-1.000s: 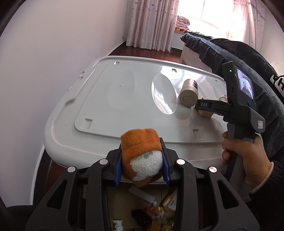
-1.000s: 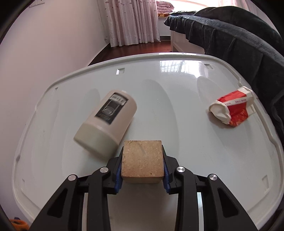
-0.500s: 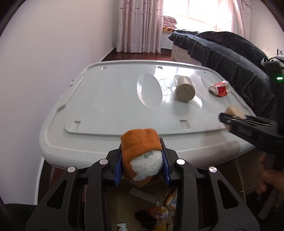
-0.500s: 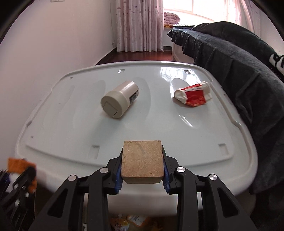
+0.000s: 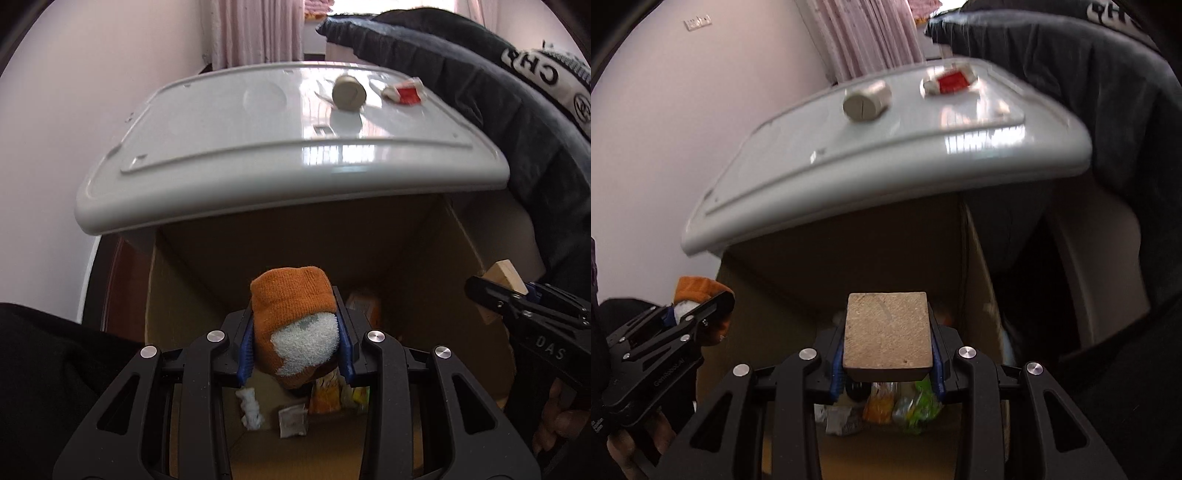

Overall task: Collect trash
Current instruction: 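Lower the orange sock and cork block into the box and open both tools, then grasp the white cylindrical cup on the lid with the left tool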

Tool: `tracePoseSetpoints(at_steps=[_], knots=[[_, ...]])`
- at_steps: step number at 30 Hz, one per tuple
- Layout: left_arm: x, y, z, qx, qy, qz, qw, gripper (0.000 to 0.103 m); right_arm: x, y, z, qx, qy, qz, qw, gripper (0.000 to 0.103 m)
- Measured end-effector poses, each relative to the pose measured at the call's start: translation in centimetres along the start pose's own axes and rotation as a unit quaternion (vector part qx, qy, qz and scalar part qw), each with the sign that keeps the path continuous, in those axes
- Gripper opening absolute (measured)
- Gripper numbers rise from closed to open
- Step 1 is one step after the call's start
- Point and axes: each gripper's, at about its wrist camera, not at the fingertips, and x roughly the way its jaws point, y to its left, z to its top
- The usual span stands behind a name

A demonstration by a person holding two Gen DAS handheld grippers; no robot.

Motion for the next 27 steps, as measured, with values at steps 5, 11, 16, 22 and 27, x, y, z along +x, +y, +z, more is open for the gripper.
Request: tracePoseSetpoints(at_steps=[5,11,16,22,27], knots=[[1.0,-0.7,-0.5,0.017,0.017,0.008,0.9997,0.034,0.9,-0.2,-0.2,0.011,0.018,0.001,1.0,0.035],[1.5,0.0,-0.9,0.005,0.028,0.007,0.9996,0.034,1.3,0.1,-0.5,0.002,0.023,-0.006,1.0,0.035],[2.2,0.4,-0.8,-0.011,0.04,0.008,0.9991,0.069,1.7,0.3,-0.7,-0.01,0.036,-0.014,0.999,0.043],[2.3,1.2,-0.7,-0.035,0.039,0.011,0.9986,0.078,0.9,0.2,-0.4,-0.011,0.014,-0.024,1.0,0.062],[2.4,1.7,-0.7,-0.046,0.041,0.017,0.998,0.078,0.7,-0.4,-0.4,0.003,0.013,-0.025,1.0,0.062]])
